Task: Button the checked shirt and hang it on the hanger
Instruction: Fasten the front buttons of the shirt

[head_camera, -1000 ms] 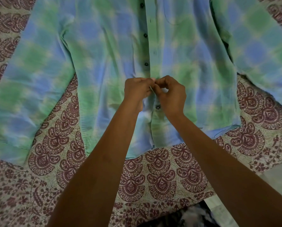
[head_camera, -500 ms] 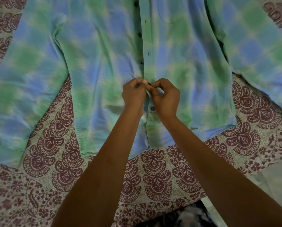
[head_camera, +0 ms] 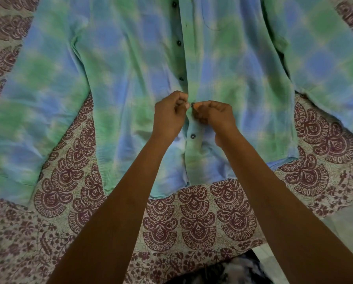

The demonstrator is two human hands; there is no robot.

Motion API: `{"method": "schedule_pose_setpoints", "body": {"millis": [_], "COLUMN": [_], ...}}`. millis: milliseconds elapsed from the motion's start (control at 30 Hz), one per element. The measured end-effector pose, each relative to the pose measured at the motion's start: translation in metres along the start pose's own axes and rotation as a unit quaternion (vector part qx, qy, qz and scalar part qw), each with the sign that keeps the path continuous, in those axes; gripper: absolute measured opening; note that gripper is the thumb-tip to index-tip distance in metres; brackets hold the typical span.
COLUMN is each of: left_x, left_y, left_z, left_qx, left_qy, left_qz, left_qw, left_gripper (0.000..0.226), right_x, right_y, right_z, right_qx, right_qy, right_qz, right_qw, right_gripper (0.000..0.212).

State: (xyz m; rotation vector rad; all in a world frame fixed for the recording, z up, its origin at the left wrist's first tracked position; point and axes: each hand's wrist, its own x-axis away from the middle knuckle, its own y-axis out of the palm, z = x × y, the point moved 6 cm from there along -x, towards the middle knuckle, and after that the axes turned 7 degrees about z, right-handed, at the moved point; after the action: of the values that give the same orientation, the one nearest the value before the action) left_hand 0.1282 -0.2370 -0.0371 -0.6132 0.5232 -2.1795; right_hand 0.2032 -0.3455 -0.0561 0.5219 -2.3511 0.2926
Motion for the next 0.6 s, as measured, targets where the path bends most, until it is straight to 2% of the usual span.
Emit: {"method": "schedule_pose_setpoints", "body": {"millis": [100, 333, 467, 600], "left_x": [0.003, -0.004, -0.019, -0.041], "left_y": [-0.001, -0.009, -0.020, -0.023], "left_z": [0.008, 0.001, -0.001, 0.008], "left_qx": [-0.061, -0.043, -0.051, -0.050], "left_qy": [0.060, -0.024, -0.032, -0.007], "left_qz": [0.026, 0.059, 0.096, 0.110], "left_qw": [0.996, 0.997, 0.994, 0.993], "left_gripper": [0.011, 0.009, 0.010, 0.023], "right_x": [-0.002, -0.009, -0.017, -0.023], "right_y": [0.000, -0.001, 0.001, 0.019], "right_z": [-0.003, -0.003, -0.021, -0.048], "right_qx": [0.021, 0.087, 0.187, 0.247], "right_qy": [-0.011, -0.038, -0.124, -0.223], "right_qz": [-0.014, -0.002, 0.050, 0.049], "right_qw": [1.000, 0.996, 0.973, 0.942], "right_gripper": [0.022, 0.023, 0.003, 0.024]}}
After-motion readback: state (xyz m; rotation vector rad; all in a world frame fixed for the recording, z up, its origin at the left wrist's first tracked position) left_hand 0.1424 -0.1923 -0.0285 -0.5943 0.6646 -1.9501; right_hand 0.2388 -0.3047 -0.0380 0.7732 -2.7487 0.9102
